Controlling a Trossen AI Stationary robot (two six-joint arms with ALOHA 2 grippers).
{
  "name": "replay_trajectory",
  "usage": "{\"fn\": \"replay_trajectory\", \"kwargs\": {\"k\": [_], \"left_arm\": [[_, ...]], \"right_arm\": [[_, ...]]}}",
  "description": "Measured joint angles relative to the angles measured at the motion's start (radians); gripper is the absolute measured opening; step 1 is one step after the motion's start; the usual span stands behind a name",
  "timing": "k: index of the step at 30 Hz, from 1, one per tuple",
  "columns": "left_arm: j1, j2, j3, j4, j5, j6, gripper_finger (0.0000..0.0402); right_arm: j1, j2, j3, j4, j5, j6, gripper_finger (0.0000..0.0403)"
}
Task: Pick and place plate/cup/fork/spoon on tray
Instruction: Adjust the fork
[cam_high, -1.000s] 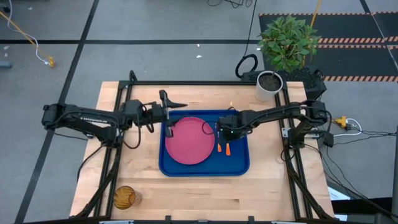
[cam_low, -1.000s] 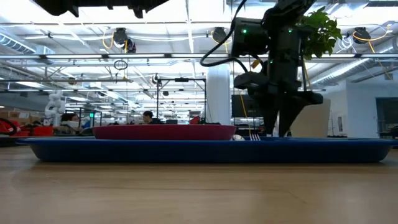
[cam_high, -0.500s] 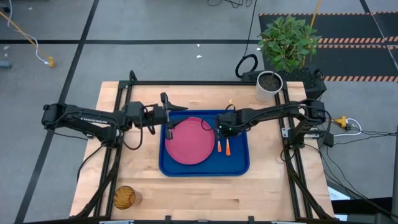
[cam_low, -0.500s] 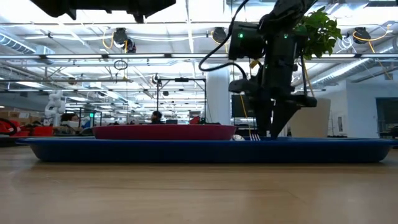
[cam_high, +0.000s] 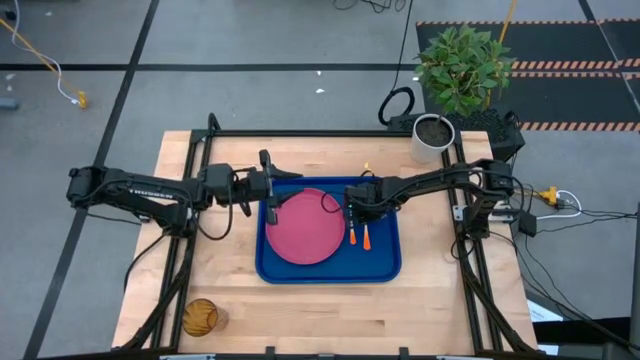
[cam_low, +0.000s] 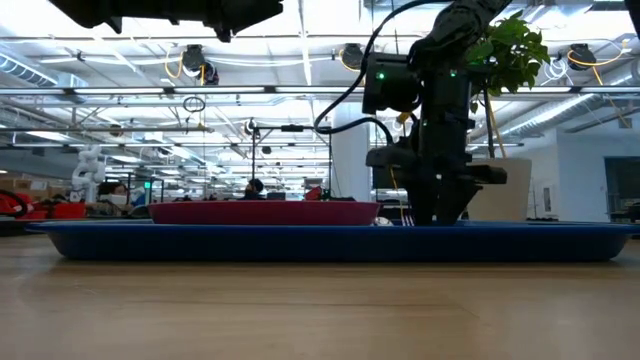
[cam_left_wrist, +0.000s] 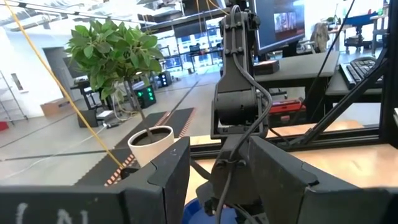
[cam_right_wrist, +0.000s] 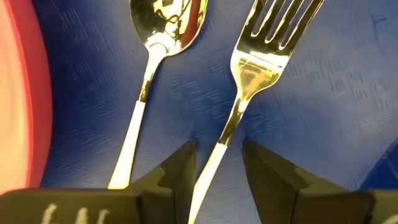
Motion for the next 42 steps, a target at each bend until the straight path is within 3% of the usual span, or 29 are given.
{"fn": "replay_trajectory", "kwargs": {"k": [17, 31, 42], "left_arm": [[0.000, 0.000, 0.000, -0.005, -0.008, -0.002, 0.0168], [0.000, 0.000, 0.001, -0.015, -0.008, -0.014, 0.0168], [0.000, 0.000, 0.001, -0.014, -0.008, -0.010, 0.0168]], "right_arm": [[0.002, 0.000, -0.002, -0.001, 0.000, -0.022, 0.0032], [0.031, -0.020, -0.003, -0.021, -0.024, 0.011, 0.0018], [0.097, -0.151, -0.004, -0.113, 0.054, 0.215, 0.0010]]}}
